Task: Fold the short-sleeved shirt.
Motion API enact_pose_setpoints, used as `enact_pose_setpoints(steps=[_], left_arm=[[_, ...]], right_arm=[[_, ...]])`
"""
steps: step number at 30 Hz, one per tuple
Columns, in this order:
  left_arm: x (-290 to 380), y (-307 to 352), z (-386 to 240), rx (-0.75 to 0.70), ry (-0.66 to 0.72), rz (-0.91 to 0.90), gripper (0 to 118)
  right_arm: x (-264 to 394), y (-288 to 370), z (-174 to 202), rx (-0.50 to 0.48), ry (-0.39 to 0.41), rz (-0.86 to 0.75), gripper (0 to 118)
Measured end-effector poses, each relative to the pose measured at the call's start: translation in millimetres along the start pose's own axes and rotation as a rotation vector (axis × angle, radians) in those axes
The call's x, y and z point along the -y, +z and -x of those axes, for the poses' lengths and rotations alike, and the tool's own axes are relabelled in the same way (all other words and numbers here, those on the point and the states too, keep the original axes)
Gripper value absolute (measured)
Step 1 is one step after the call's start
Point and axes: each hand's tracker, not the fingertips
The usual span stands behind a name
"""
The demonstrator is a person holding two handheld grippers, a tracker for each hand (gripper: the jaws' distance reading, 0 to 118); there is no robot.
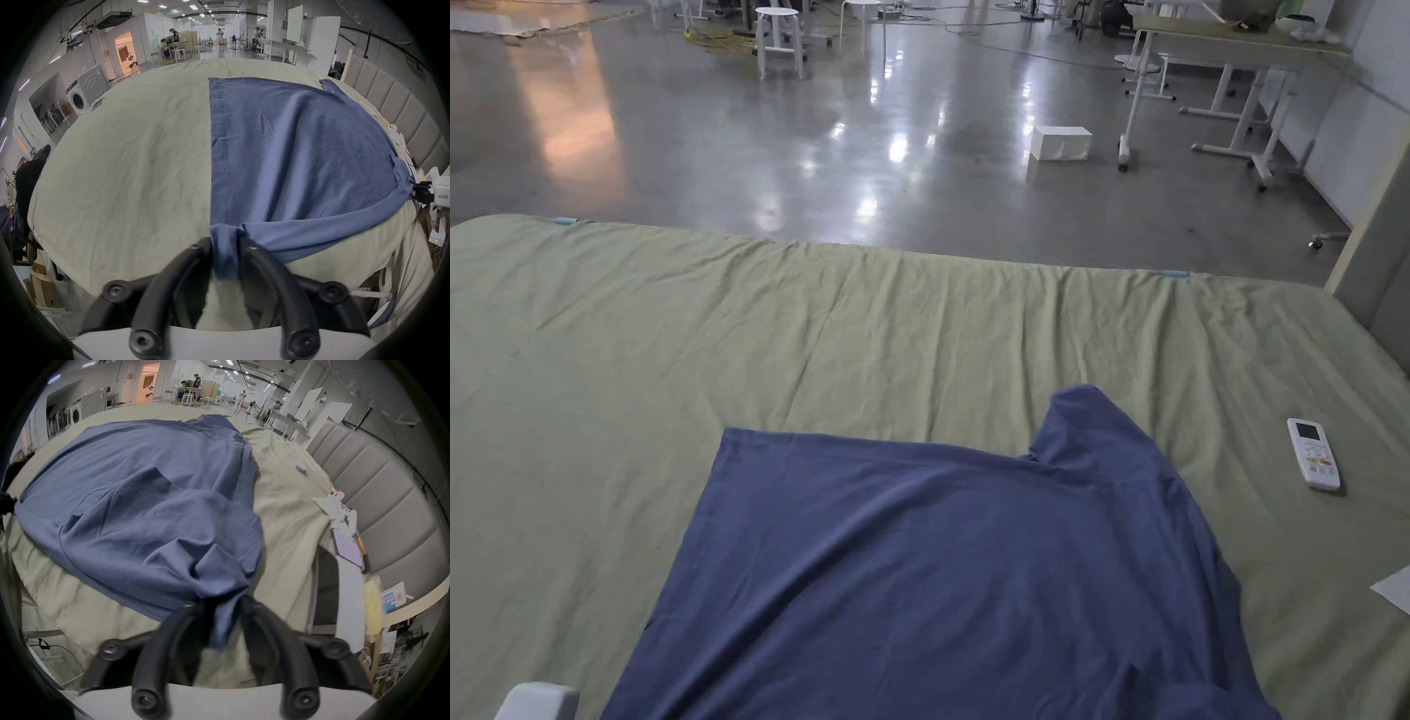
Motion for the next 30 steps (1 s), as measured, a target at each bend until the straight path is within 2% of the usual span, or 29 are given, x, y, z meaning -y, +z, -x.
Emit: enact_pose_setpoints(steps=[1,2,3,4,7,10,13,14,16,17,18,20,22,23,24,26,27,28,30], left_arm=[[-3,4,0,-0.011,0.003,-0.004,43],[-8,9,1,-0.024,0.012,-0.017,56],[-12,14,2,-0.024,0.021,-0.041,76],[-18,21,1,-0.015,0.036,-0.093,81],[-41,37,-5,0.010,0.064,-0.196,82],[-68,53,-20,0.018,0.048,-0.316,82],[-92,68,-38,-0.012,0.018,-0.445,81],[-99,72,-43,-0.027,0.021,-0.485,79],[-110,80,-53,-0.034,0.040,-0.557,71],[-115,84,-58,-0.040,0.048,-0.592,64],[-119,87,-63,-0.054,0.041,-0.621,49],[-124,93,-75,-0.099,0.031,-0.673,21],[-127,99,-83,-0.125,0.028,-0.723,14],[-127,102,-87,-0.123,0.031,-0.739,6],[-127,105,-90,-0.114,0.044,-0.764,4],[-127,108,-93,-0.107,0.070,-0.793,0],[-127,109,-96,-0.108,0.073,-0.801,0],[-127,109,-98,-0.120,0.077,-0.814,0],[-128,109,-98,-0.126,0.080,-0.812,0]], right_arm=[[-4,5,-2,0.001,-0.011,-0.009,51],[-9,13,-6,0.001,-0.030,-0.024,63],[-15,21,-10,-0.011,-0.066,-0.064,80],[-23,31,-14,-0.019,-0.093,-0.107,85],[-53,56,-19,0.013,-0.126,-0.235,85],[-87,76,-20,0.005,-0.199,-0.400,90],[-118,92,-15,0.019,-0.265,-0.534,90],[-127,97,-13,0.019,-0.283,-0.589,88],[-141,105,-6,0.018,-0.303,-0.669,75],[-148,108,-2,0.021,-0.311,-0.715,66],[-154,110,4,0.024,-0.330,-0.749,51],[-160,114,10,0.030,-0.334,-0.814,32],[-163,114,19,0.031,-0.347,-0.842,20],[-163,115,23,0.040,-0.344,-0.864,13],[-163,116,26,0.053,-0.321,-0.900,3],[-160,115,34,0.063,-0.336,-0.912,1],[-160,118,35,0.096,-0.304,-0.964,0],[-158,115,36,0.064,-0.329,-0.939,0],[-158,113,38,0.069,-0.330,-0.928,0]])
